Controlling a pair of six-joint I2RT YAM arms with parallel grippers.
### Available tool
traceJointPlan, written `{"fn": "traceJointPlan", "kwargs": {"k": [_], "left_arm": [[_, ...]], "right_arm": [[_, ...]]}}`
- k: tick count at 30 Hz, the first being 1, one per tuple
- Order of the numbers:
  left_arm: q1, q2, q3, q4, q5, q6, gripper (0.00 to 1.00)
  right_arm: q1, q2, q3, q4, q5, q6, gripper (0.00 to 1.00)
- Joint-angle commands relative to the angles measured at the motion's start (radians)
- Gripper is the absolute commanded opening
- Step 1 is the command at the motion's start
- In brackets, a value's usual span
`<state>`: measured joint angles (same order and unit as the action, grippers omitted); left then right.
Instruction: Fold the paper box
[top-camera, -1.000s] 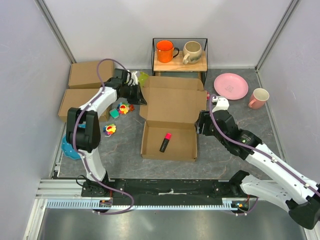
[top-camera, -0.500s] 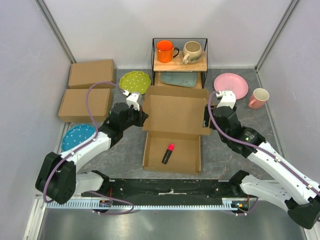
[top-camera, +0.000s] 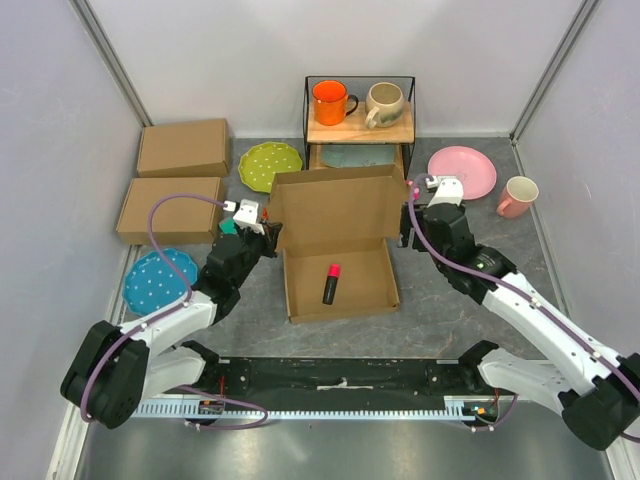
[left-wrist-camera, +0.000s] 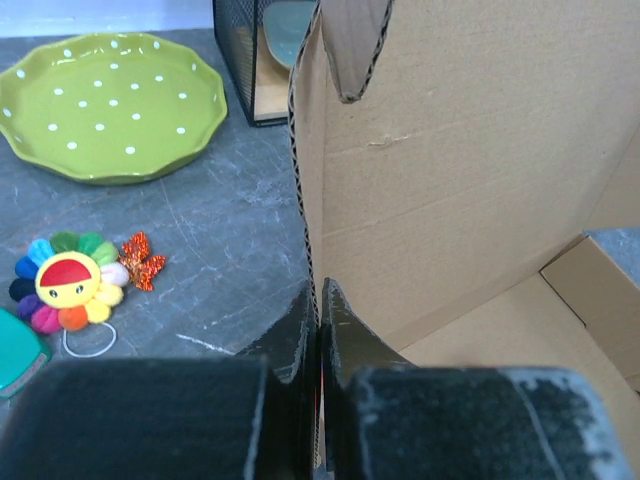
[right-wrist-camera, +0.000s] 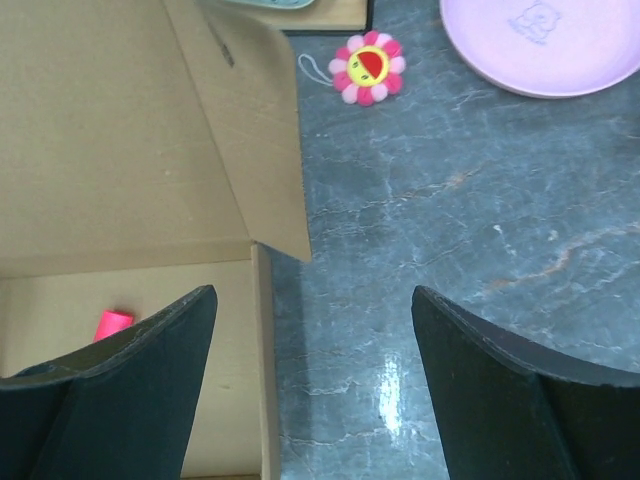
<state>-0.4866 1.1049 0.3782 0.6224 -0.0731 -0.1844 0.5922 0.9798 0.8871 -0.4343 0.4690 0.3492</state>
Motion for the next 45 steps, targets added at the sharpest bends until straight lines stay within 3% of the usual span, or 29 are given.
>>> {"fn": "traceJointPlan", "kwargs": {"k": [1,6,13,19,25,33,36,43,45], "left_arm": [[-0.003,0.032,0.014,0.165,0.005,0.076,0.02],[-0.003,0.049,0.013,0.169,0.006,0.079,0.02],[-0.003,0.056,0.013,0.168,0.013,0.086,0.02],[-0.003,0.067,0.021,0.157,0.027,0.085,0.02],[-0.003,0.081,0.027,0.145,0.032,0.094,0.02],[-0.003,0.087,0.033,0.140,0.036,0.097,0.02],[-0.003,0.092,0.034,0.138,0.032,0.102,0.02],[-0.003,0.095,0.039,0.134,0.036,0.097,0.02],[-0.003,0.093,0.039,0.132,0.039,0.097,0.02]], "right_arm": [[-0.015,0.046,-0.025,0.189,-0.075,-0.050,0.87],[-0.032,0.109,-0.069,0.321,-0.063,-0.110,0.87],[-0.100,0.115,-0.235,0.643,-0.081,-0.136,0.88],[-0.152,0.151,-0.275,0.793,-0.246,-0.122,0.91],[-0.178,0.233,-0.238,0.833,-0.435,-0.102,0.91],[-0.180,0.235,-0.220,0.787,-0.497,-0.095,0.78],[-0.175,0.200,-0.227,0.767,-0.481,-0.095,0.69],[-0.157,0.163,-0.223,0.735,-0.446,-0.108,0.36],[-0.149,0.177,-0.212,0.729,-0.444,-0.115,0.34]]}}
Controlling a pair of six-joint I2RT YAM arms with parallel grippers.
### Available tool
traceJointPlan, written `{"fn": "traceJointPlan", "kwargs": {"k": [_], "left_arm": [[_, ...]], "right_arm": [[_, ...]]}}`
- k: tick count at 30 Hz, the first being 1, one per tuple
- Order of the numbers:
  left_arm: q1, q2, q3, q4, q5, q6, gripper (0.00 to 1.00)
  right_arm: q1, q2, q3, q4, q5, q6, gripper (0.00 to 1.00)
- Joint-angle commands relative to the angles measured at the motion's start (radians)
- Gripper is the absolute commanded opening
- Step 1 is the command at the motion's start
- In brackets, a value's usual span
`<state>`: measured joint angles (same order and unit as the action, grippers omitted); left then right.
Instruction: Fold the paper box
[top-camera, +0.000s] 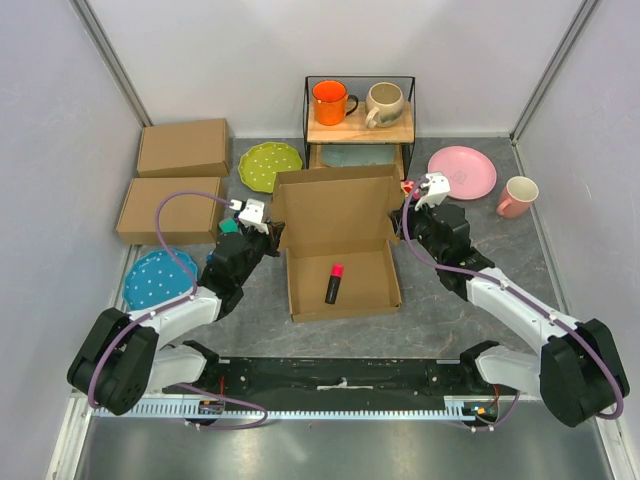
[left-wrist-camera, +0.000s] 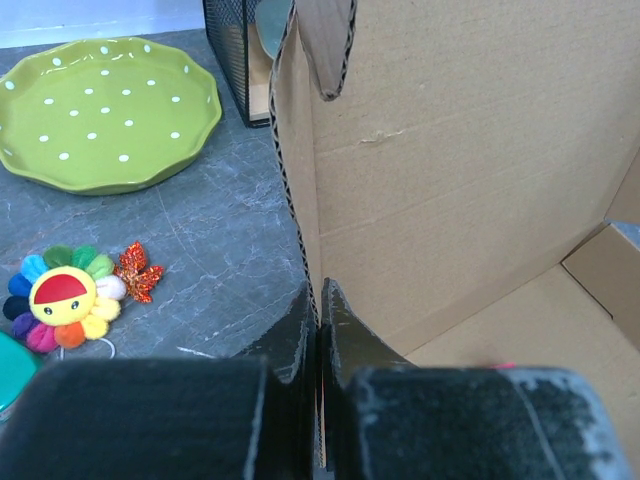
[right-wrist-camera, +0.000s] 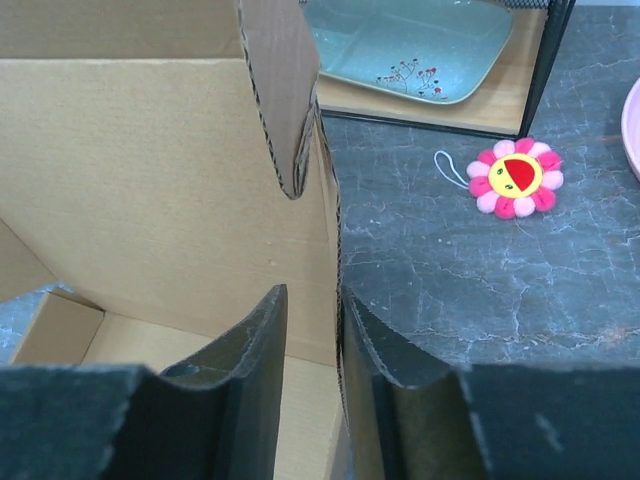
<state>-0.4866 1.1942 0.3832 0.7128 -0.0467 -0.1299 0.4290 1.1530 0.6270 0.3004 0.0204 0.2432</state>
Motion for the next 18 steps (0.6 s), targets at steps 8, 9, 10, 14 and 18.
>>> {"fn": "traceJointPlan", "kwargs": {"k": [8,9,10,14,18], "left_arm": [[-0.003,-0.011,0.033,0.033,0.016,0.056,0.02],[-0.003,-0.013,0.031,0.033,0.016,0.058,0.02],[-0.003,-0.013,0.031,0.033,0.015,0.058,0.02],[-0.003,-0.015,0.034,0.031,0.015,0.053,0.02],[-0.003,-0.022,0.043,0.005,-0.007,0.033,0.07]], "right_arm": [[0.031,0.093,0.141,-0.078,0.032,-0.048,0.32],[0.036,0.106,0.148,-0.084,0.041,-0.050,0.31],[0.039,0.111,0.154,-0.095,0.058,-0.058,0.29],[0.065,0.134,0.157,-0.128,0.145,-0.078,0.26],[0.088,0.120,0.135,-0.130,0.243,-0.090,0.14]]}}
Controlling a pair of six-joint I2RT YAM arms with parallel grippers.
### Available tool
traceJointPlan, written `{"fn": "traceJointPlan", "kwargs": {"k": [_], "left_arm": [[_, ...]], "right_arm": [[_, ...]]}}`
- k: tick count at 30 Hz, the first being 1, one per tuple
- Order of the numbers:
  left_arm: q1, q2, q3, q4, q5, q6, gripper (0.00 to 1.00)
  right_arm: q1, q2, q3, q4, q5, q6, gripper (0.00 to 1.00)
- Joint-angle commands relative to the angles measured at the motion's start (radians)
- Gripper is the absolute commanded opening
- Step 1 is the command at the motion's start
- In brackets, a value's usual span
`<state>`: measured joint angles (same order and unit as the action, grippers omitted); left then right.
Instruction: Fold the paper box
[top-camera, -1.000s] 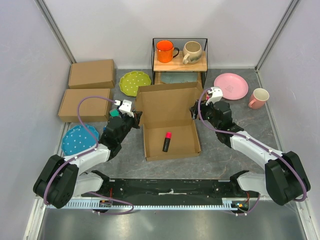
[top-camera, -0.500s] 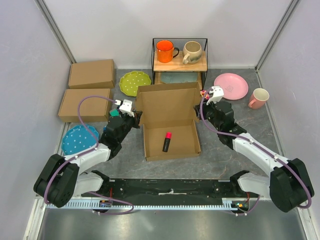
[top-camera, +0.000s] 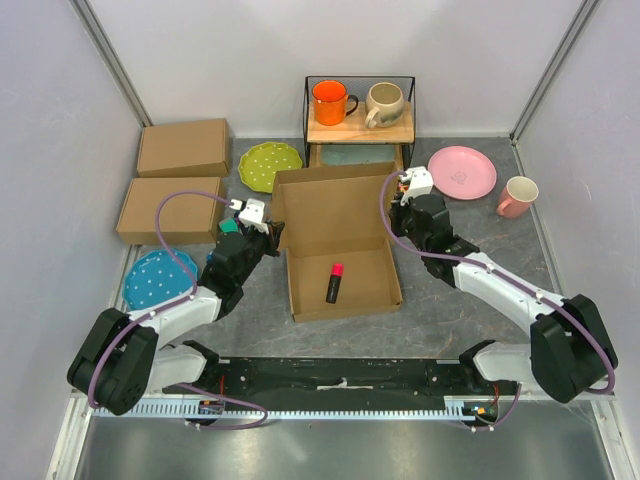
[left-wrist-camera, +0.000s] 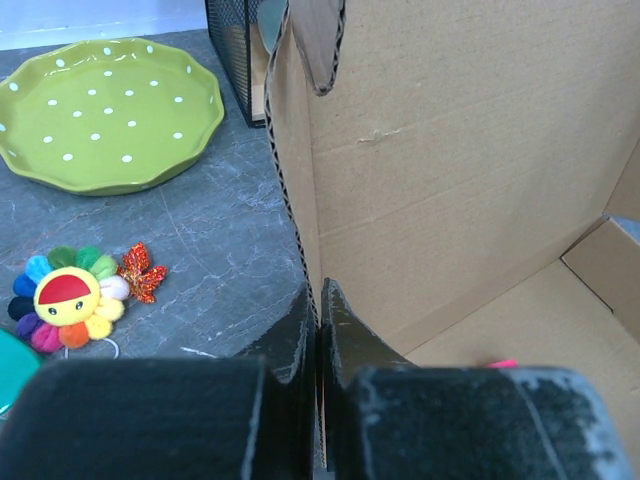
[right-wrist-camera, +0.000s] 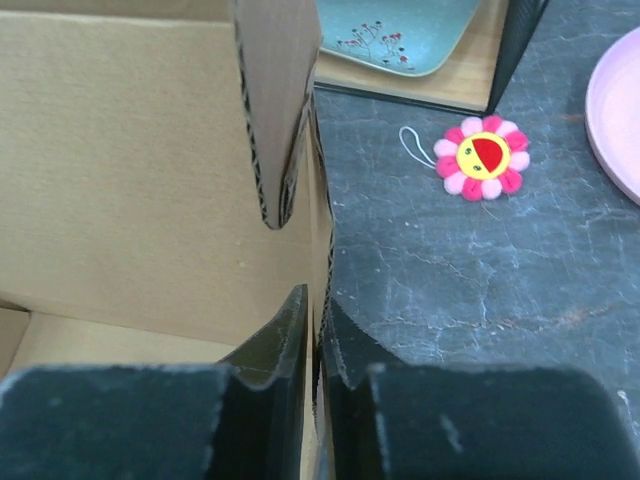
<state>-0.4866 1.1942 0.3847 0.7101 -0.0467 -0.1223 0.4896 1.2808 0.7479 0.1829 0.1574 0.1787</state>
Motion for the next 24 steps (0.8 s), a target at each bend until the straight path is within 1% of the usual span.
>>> {"fn": "traceJointPlan", "kwargs": {"k": [1,2,3,6,8,13,17,19,21,24], "left_arm": [[-0.003,-0.027,0.045,0.000,-0.012,0.021,0.10],[-0.003,-0.034,0.052,-0.006,-0.019,0.018,0.13],[-0.003,-0.039,0.056,-0.011,-0.019,0.013,0.19],[-0.003,-0.054,0.065,-0.026,-0.012,0.001,0.25],[-0.003,-0.062,0.078,-0.049,-0.002,0.003,0.27],[-0.003,-0.088,0.108,-0.099,0.018,0.024,0.27],[-0.003,-0.099,0.126,-0.142,0.025,0.046,0.24],[-0.003,-0.102,0.128,-0.152,0.030,0.050,0.21],[-0.003,-0.110,0.129,-0.155,0.036,0.038,0.11],[-0.004,-0.120,0.125,-0.143,0.041,-0.006,0.02]], "right_arm": [[0.038,-0.017,0.008,-0.011,0.122,-0.028,0.12],[0.043,-0.024,-0.008,-0.004,0.151,-0.028,0.10],[0.046,-0.047,-0.018,0.003,0.160,-0.028,0.07],[0.055,-0.086,-0.061,0.024,0.197,-0.028,0.02],[0.063,-0.104,-0.097,0.050,0.209,-0.030,0.00],[0.110,-0.136,-0.131,0.069,0.278,-0.033,0.00],[0.139,-0.149,-0.168,0.086,0.312,-0.028,0.00],[0.155,-0.149,-0.176,0.089,0.318,-0.024,0.00],[0.161,-0.146,-0.174,0.076,0.337,-0.009,0.00],[0.171,-0.150,-0.162,0.026,0.350,0.060,0.00]]}}
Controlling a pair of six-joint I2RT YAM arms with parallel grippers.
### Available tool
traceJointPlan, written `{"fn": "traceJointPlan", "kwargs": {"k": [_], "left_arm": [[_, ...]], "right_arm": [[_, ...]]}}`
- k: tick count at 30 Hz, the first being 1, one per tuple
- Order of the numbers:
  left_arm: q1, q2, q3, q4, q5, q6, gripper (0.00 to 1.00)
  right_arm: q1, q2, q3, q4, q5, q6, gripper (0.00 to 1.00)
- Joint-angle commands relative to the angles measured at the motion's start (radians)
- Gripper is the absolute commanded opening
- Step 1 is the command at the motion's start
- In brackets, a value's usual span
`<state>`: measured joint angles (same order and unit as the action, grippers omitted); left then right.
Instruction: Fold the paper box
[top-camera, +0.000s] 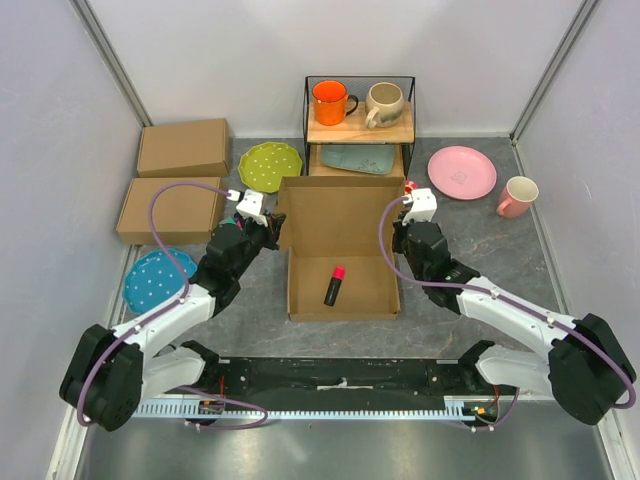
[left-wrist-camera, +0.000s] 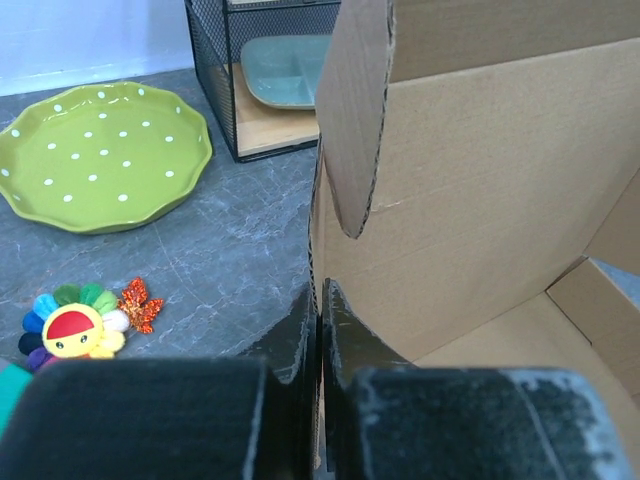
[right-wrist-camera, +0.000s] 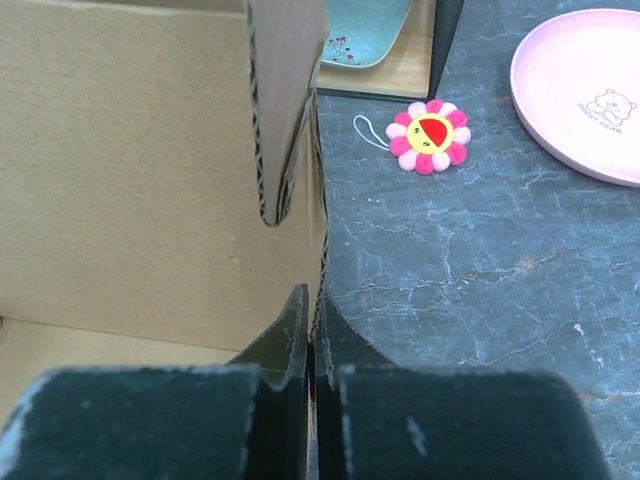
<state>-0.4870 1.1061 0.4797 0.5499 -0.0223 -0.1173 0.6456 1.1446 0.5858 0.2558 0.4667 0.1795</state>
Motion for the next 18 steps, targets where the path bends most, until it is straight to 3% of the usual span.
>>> {"fn": "traceJointPlan", "kwargs": {"k": [1,11,18], "left_arm": [[-0.007,-0.034,0.022,0.025,0.018,-0.024,0.02],[-0.180,-0.040,-0.122,0.369,-0.154,-0.030,0.05],[-0.232,-0.012,-0.243,0.561,-0.218,-0.036,0.08]], "right_arm": [[0.020,-0.019,-0.003,-0.055,0.046,0.077,0.00],[0.130,-0.143,-0.098,-0.090,0.171,0.247,0.00],[0.172,-0.158,-0.147,-0.121,0.207,0.284,0.01]]}}
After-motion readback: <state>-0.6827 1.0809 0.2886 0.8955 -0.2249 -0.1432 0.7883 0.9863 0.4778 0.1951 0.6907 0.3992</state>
